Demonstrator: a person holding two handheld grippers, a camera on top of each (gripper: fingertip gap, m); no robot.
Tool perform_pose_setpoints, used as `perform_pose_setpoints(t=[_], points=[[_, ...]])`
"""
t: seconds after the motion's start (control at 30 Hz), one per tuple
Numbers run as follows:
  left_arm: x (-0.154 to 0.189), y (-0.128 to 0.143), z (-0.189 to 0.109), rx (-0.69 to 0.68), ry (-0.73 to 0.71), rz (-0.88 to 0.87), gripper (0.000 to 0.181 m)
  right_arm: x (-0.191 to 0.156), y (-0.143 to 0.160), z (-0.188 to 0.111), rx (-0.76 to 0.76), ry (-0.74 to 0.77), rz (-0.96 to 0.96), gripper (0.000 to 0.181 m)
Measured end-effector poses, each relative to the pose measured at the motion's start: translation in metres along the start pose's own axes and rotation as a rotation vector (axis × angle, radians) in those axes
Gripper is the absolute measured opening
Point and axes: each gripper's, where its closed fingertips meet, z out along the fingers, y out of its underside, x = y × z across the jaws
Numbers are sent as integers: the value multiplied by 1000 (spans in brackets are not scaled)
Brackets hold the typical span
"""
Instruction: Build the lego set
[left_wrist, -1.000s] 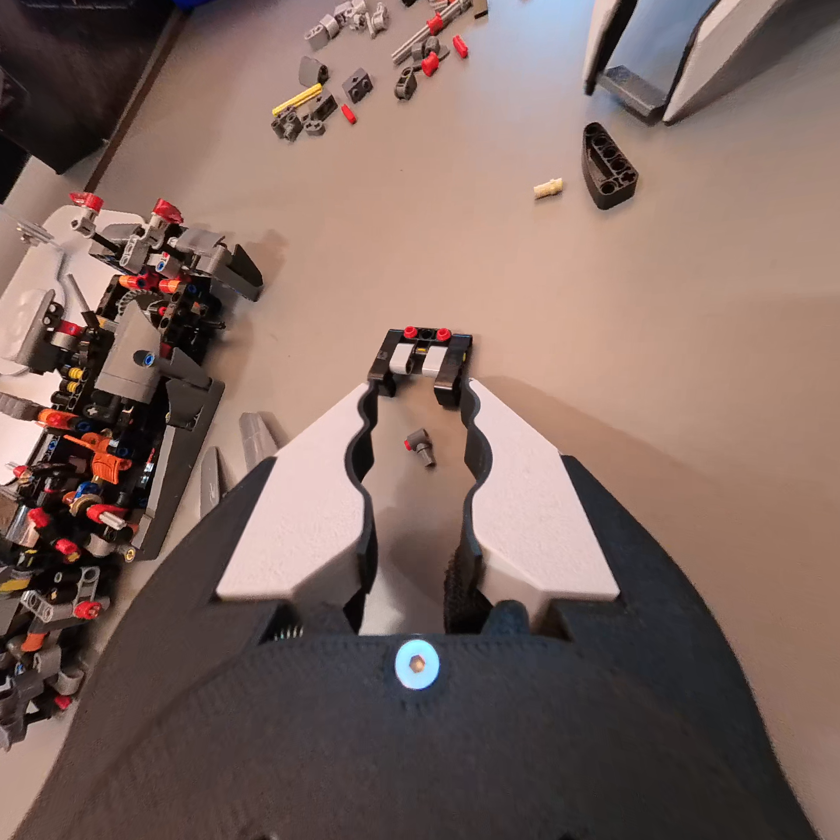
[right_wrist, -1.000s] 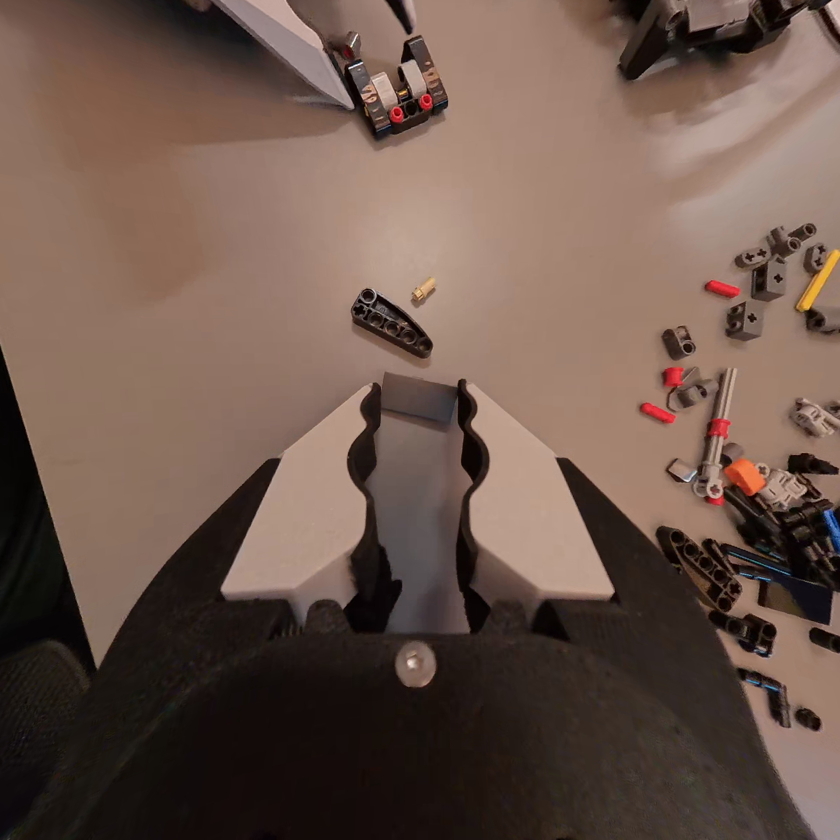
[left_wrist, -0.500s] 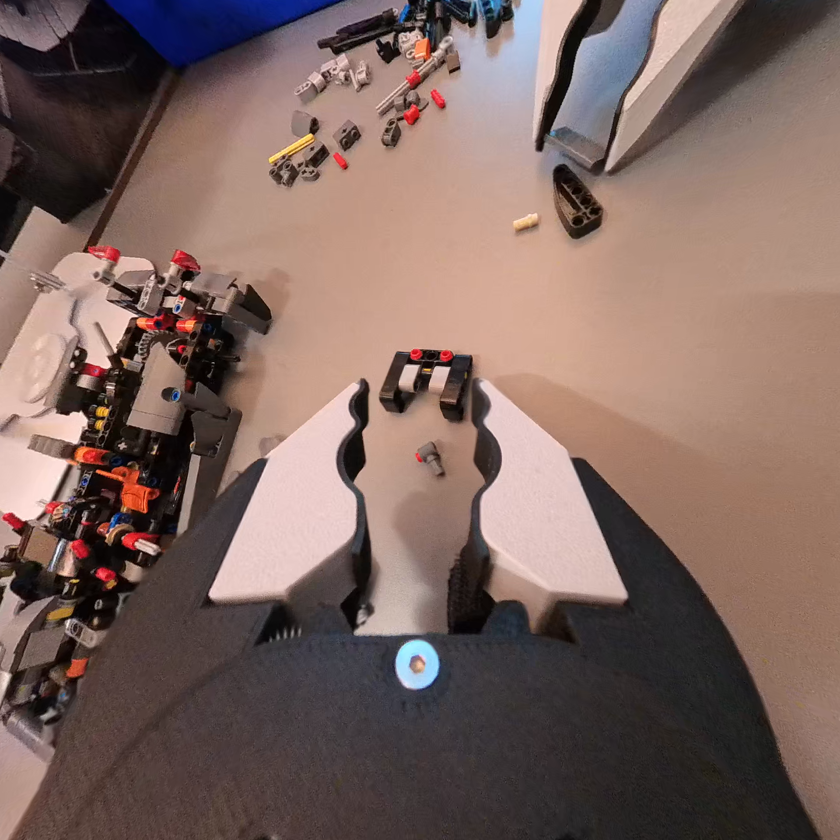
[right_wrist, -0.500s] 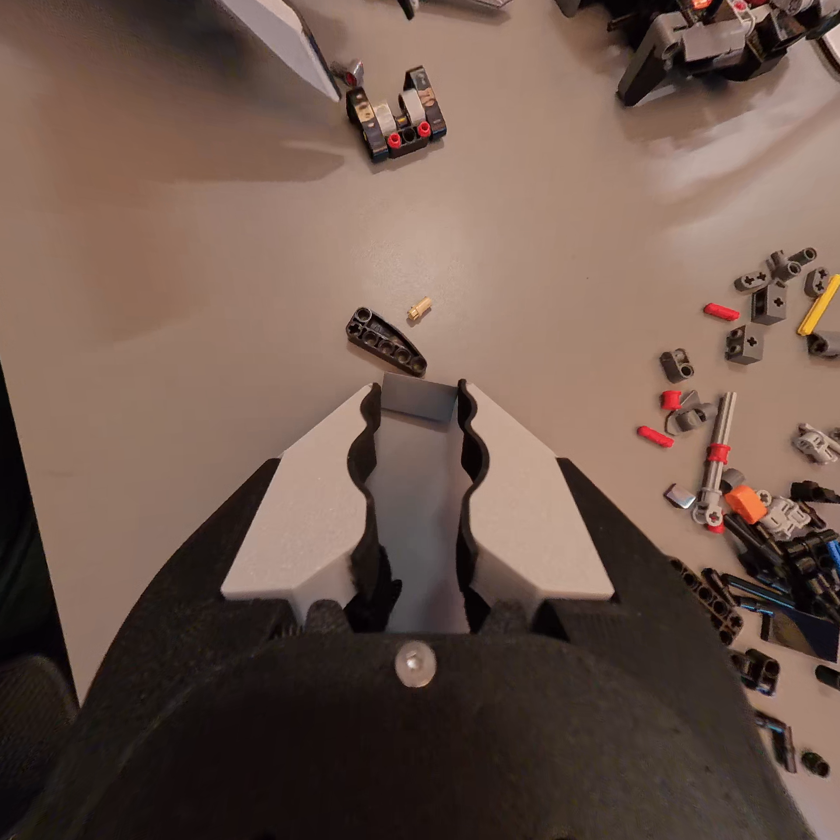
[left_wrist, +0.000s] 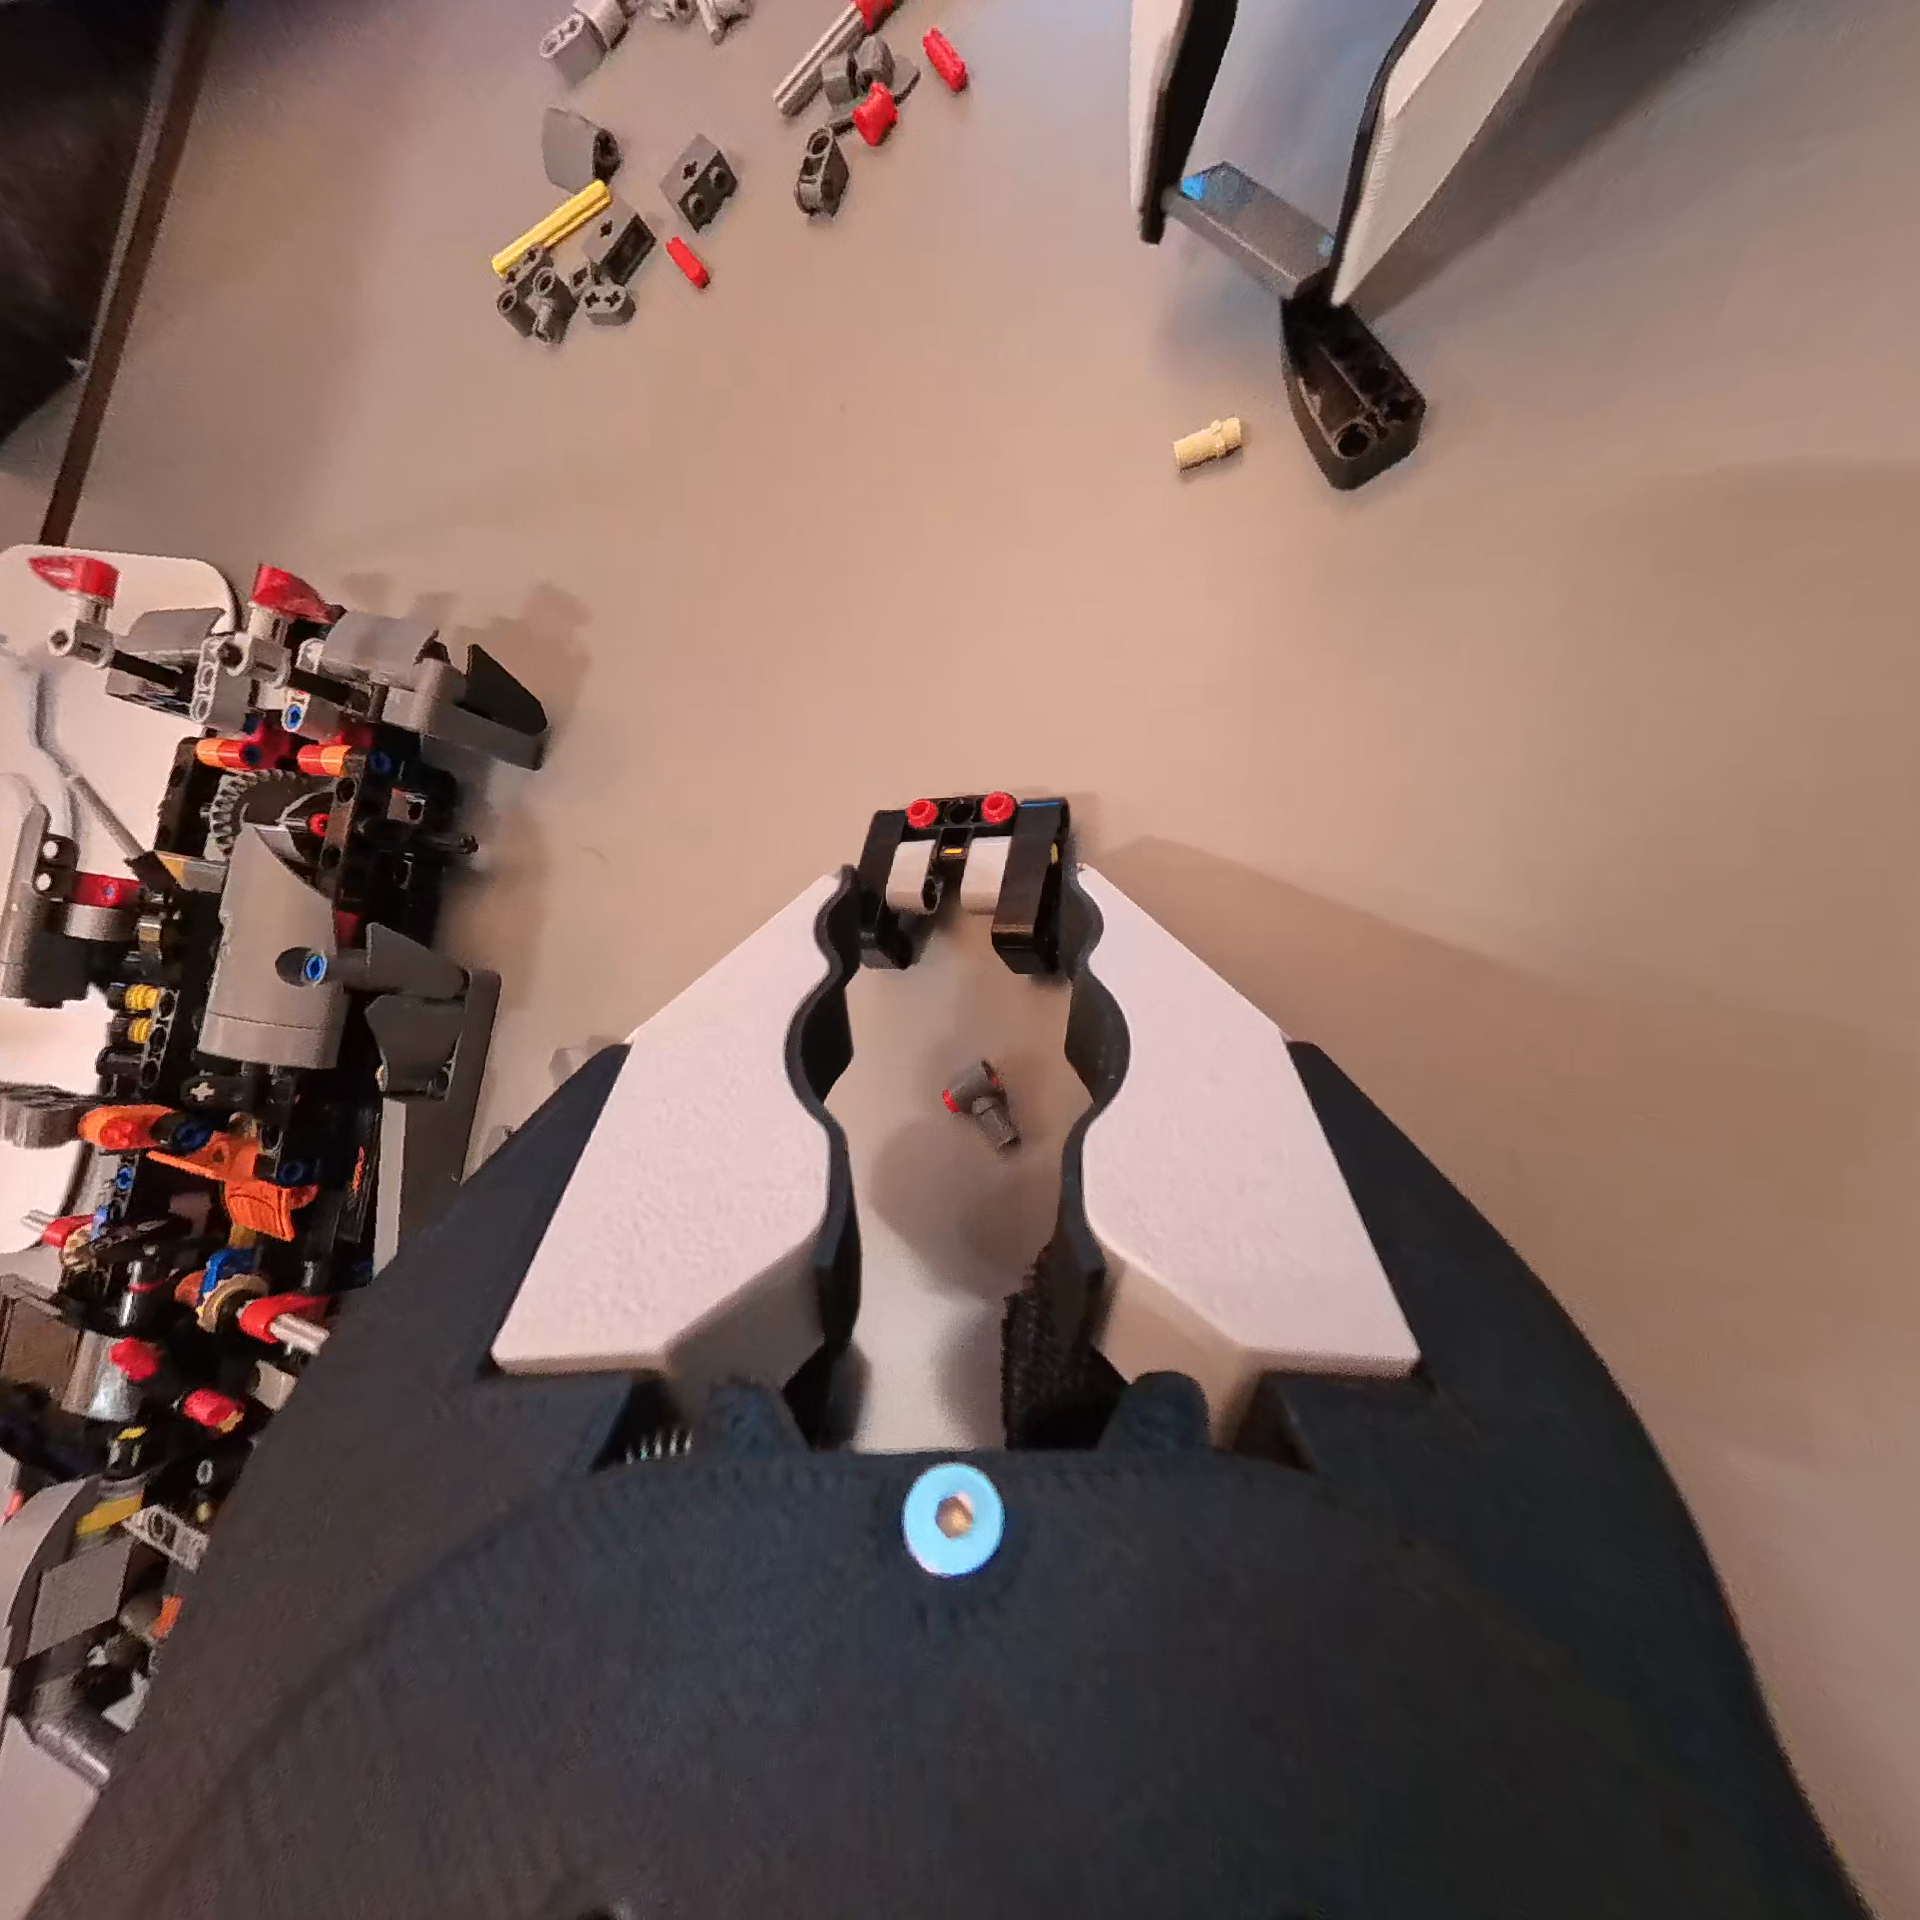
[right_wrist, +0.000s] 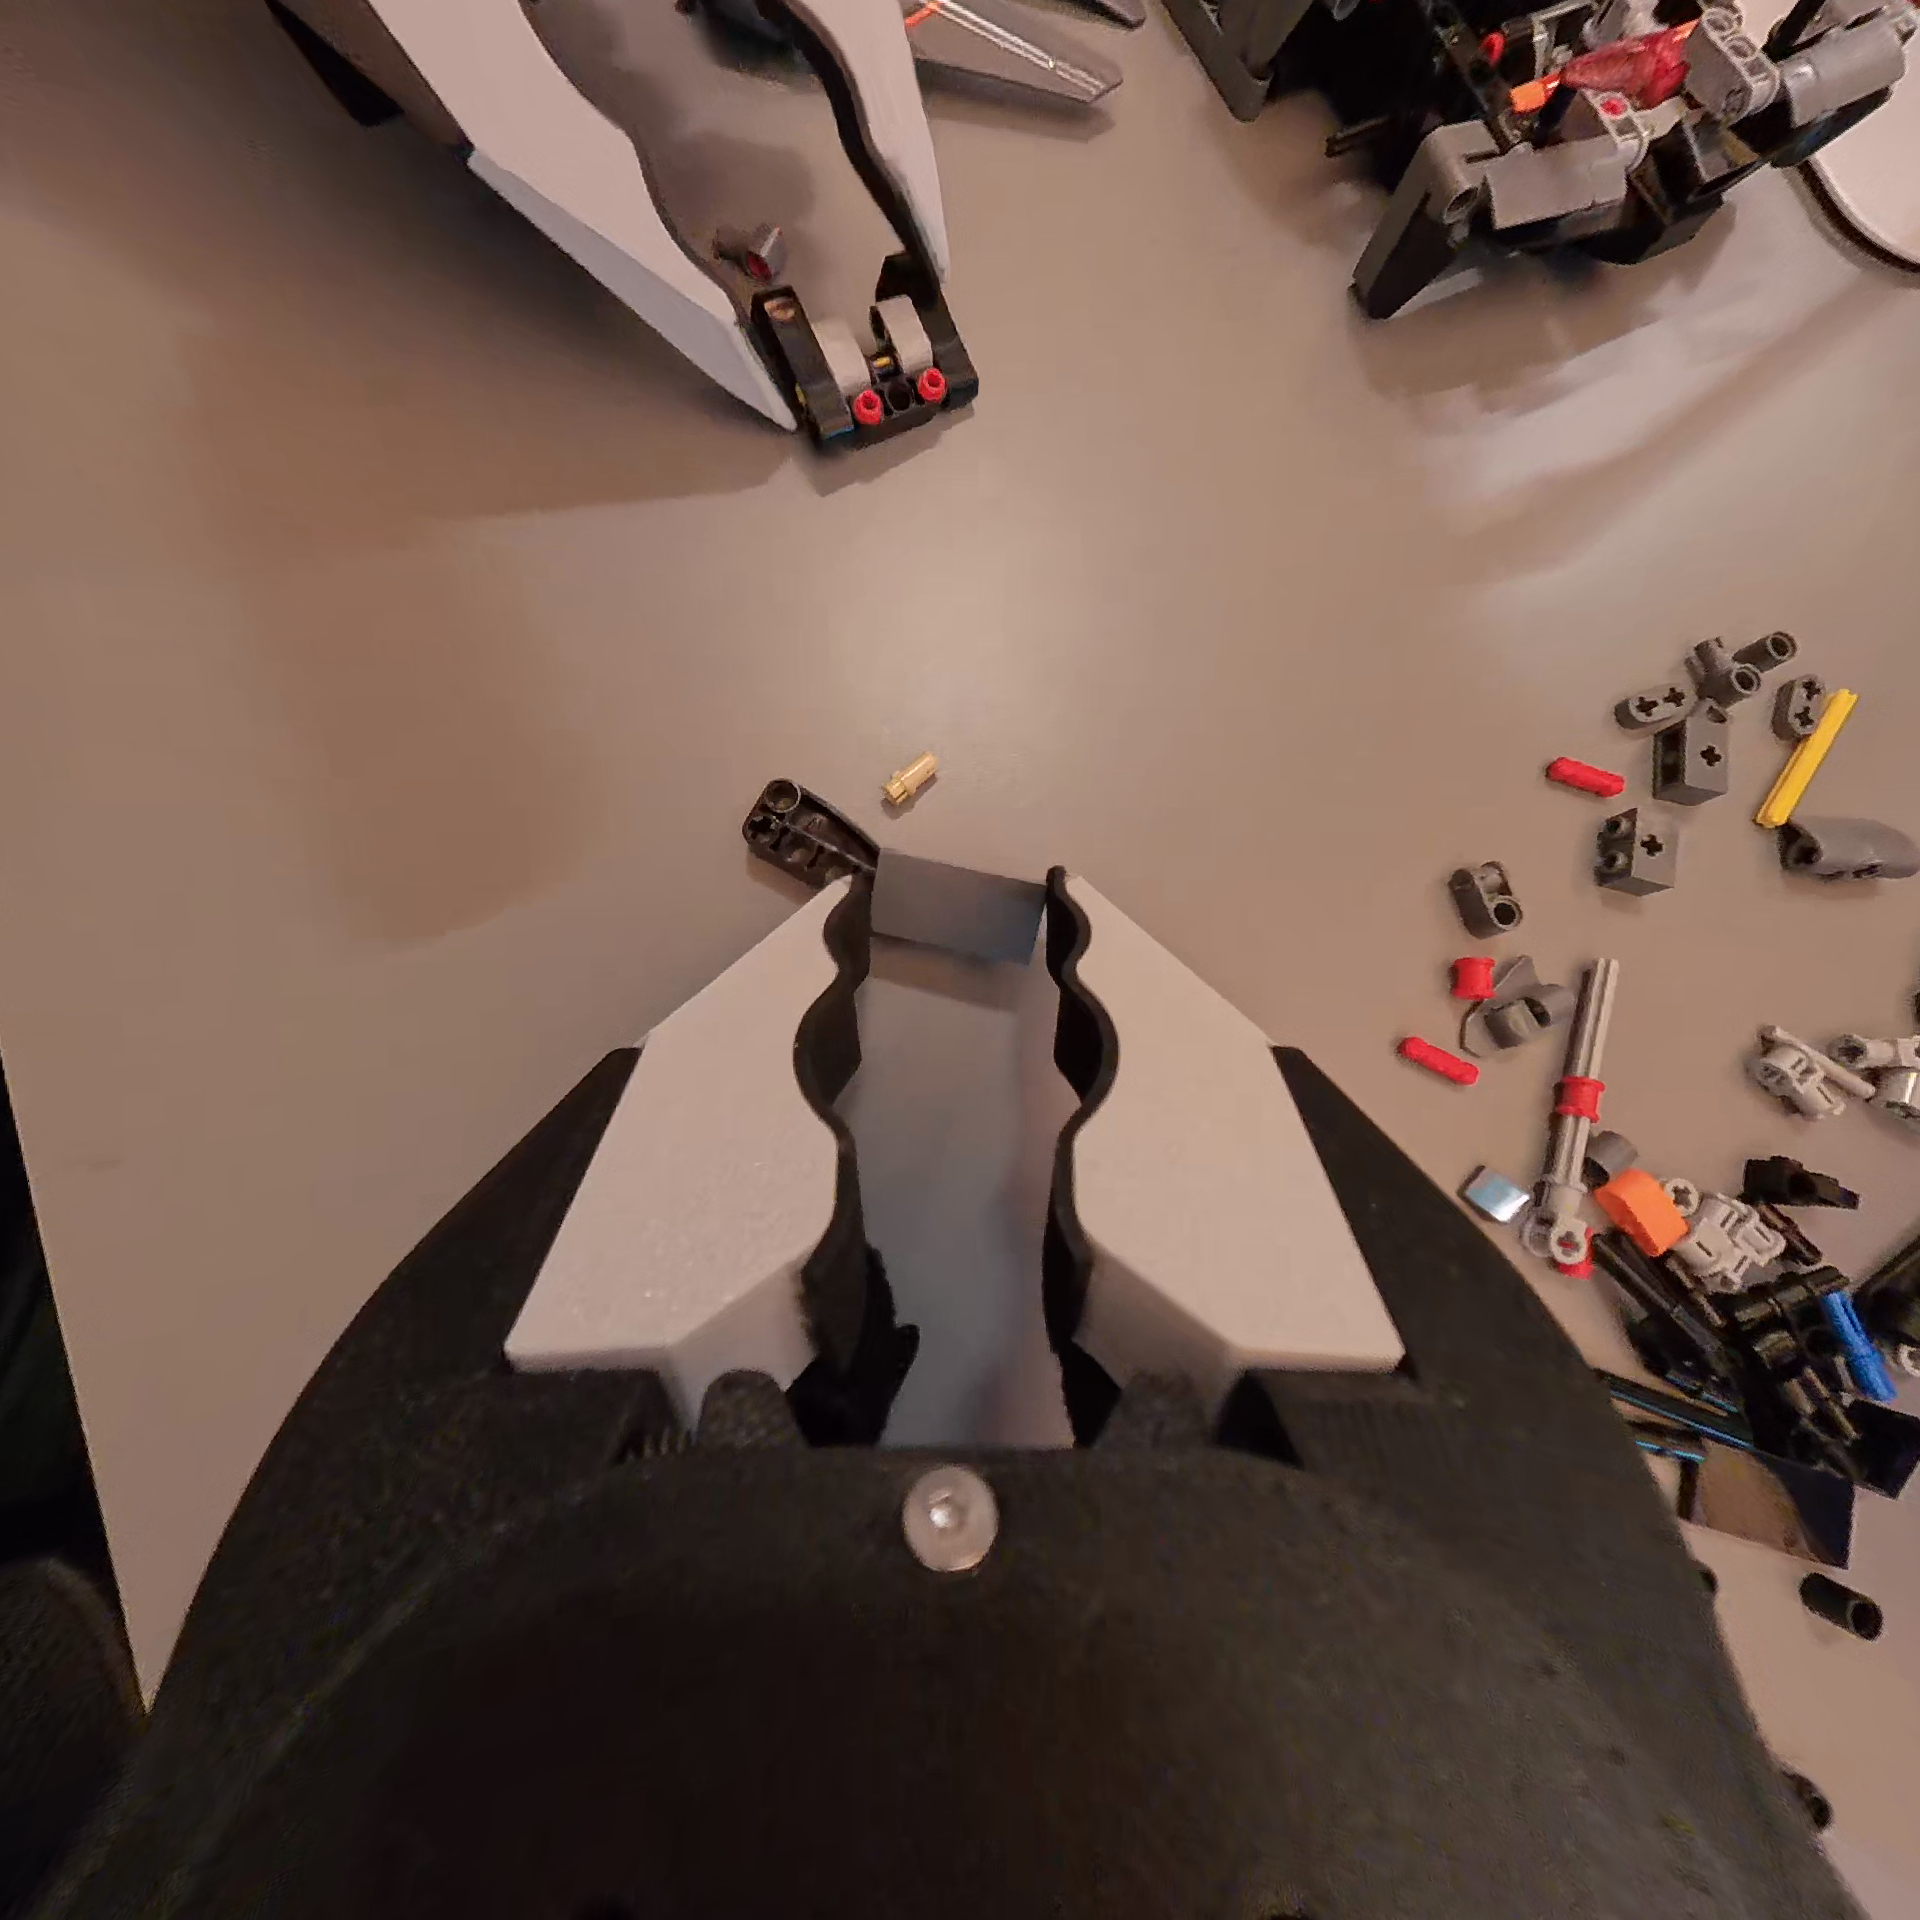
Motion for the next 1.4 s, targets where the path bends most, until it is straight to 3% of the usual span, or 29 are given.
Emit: perform_pose_setpoints(t=[0.3, 0.57, 0.93, 1.27, 1.4], points=[[10, -17, 4, 65, -2, -69, 38, 5, -21, 4, 36, 4, -10, 32], [8, -9, 1, 83, 71, -136, 41, 6, -39, 4, 90, -6, -12, 32], [28, -16, -8, 123, 162, -47, 30, 6, -42, 5, 101, -9, -13, 32], [5, -9, -19, 177, 133, -108, 43, -1, -47, -1, 123, -14, -19, 32], [12, -8, -16, 164, 172, -92, 45, -8, -46, -2, 131, -37, -14, 32]])
